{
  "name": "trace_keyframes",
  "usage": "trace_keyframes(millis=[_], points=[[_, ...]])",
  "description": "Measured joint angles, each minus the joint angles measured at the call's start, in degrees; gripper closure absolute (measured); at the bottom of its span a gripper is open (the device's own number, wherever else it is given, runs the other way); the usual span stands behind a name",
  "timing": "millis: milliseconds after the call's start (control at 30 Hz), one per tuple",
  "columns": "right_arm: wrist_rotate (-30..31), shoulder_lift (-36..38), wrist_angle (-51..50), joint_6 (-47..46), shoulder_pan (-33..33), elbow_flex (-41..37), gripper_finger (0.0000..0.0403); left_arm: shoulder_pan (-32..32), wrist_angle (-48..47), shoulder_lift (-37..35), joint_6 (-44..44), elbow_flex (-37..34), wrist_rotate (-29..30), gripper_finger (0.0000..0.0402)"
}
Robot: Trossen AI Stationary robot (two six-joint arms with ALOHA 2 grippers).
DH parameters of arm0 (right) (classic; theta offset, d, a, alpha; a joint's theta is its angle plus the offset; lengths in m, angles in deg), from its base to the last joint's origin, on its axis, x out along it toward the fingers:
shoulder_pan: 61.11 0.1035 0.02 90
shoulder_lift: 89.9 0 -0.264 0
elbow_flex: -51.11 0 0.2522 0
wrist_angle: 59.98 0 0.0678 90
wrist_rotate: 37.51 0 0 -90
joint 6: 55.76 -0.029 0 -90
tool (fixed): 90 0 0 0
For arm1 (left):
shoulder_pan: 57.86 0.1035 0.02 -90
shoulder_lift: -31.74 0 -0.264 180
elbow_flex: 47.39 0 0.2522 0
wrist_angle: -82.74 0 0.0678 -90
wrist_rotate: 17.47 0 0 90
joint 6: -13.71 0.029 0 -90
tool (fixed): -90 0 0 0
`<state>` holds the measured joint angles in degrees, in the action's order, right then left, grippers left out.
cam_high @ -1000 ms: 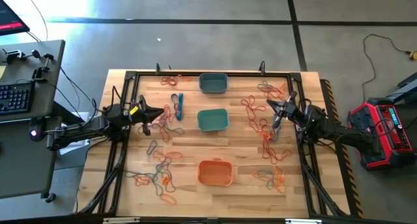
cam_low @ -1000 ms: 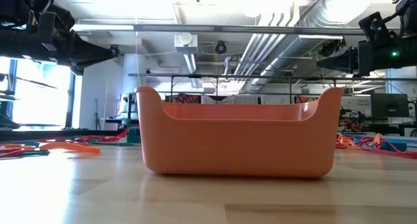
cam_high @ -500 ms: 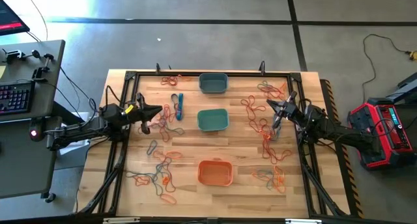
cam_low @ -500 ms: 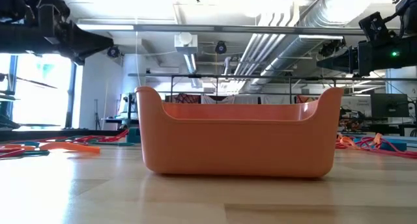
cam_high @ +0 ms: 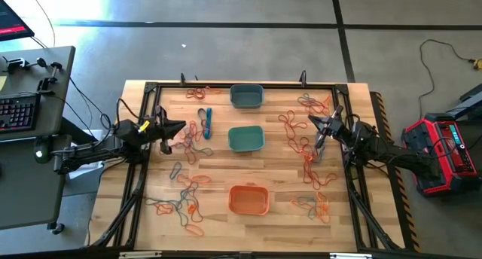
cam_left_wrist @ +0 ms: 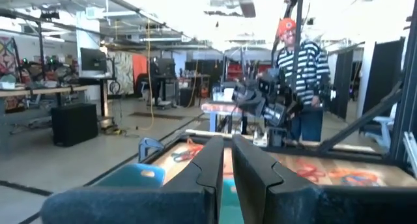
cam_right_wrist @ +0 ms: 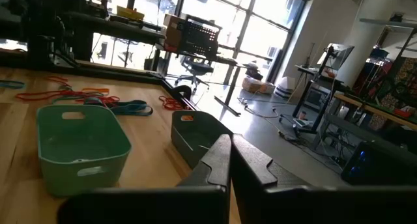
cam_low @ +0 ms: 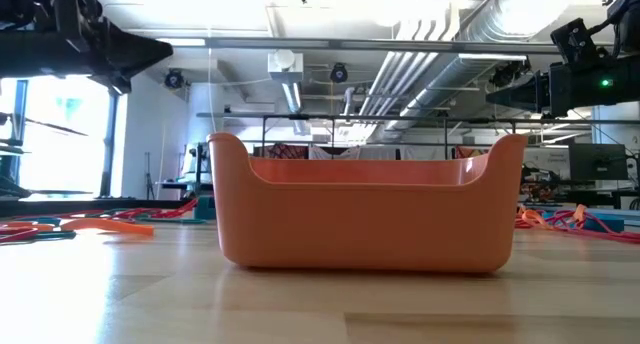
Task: Sort rubber bands into baskets
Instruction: Put the blue rubber band into the blue bin
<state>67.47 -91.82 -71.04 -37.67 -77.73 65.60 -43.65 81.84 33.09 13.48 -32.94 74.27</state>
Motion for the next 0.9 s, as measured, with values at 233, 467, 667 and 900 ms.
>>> trace_keyframes(millis=[233,467,667,900], points=[[0.0,0.0,0.0,0.0,0.0,0.0,0.0403,0.0,2.0,0.0,-3.8,0.0,-0.2,0.0378],[0.0,0.0,0.0,0.0,0.0,0.0,0.0403,0.0,5.6,0.0,1.7,0.0,-1.1,0.0378],[0.0,0.0,0.0,0.0,0.0,0.0,0.0403,0.0,6.2,0.0,-1.7,0.0,2.0,0.0378],[0.0,0.0,0.0,0.0,0.0,0.0,0.0403,-0.1,-0.3,0.1,-7.4,0.0,2.1,0.0378]])
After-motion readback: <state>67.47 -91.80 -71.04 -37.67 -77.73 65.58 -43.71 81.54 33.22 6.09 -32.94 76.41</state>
